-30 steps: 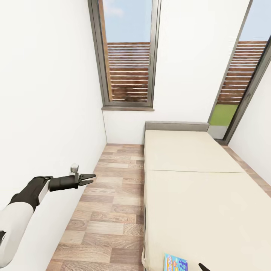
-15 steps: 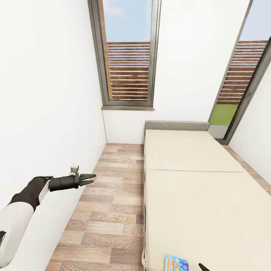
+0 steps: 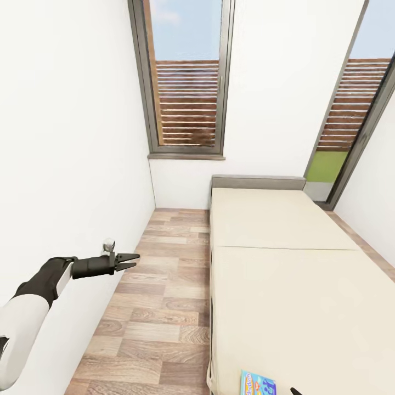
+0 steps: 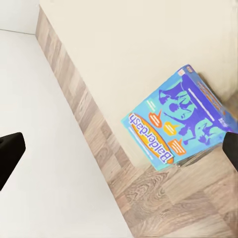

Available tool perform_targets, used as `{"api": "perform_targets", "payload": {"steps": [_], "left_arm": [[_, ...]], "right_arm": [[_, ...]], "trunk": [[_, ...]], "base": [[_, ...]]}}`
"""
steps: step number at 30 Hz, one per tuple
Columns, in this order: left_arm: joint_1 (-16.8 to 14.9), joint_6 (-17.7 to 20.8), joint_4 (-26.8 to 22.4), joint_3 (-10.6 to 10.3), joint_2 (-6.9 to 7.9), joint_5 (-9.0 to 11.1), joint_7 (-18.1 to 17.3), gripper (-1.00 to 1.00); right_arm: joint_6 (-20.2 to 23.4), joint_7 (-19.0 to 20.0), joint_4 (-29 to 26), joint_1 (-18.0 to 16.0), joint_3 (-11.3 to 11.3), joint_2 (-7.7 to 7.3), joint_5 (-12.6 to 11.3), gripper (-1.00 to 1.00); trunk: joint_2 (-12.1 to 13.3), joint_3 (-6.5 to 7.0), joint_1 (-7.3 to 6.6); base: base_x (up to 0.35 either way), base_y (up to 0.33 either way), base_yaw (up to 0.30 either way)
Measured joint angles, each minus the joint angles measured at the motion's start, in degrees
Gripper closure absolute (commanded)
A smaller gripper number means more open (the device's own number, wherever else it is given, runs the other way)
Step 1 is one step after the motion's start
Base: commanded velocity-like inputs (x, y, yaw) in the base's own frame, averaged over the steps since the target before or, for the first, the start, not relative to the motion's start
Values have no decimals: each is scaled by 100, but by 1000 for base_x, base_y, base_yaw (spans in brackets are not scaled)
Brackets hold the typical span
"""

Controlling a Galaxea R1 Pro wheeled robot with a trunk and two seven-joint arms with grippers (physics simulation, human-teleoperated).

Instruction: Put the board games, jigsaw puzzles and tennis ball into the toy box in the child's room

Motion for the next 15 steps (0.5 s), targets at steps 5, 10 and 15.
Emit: {"api": "perform_targets", "payload": {"steps": [5, 10, 15], "left_arm": [[0, -1, 0, 0, 0, 0, 0, -100], [0, -2, 0, 0, 0, 0, 0, -100], [0, -3, 0, 0, -3, 0, 0, -100]], "right_arm": [[-31, -282, 313, 0, 2, 1, -5, -100], [-37, -534, 457, -2, 2, -5, -8, -100], [-37, -581, 481, -1, 2, -2, -9, -100]], "trunk": [[-201, -90, 110], [-402, -180, 220], [-602, -270, 330]], "base": [[0, 0, 0], [0, 0, 0], [0, 0, 0]]}}
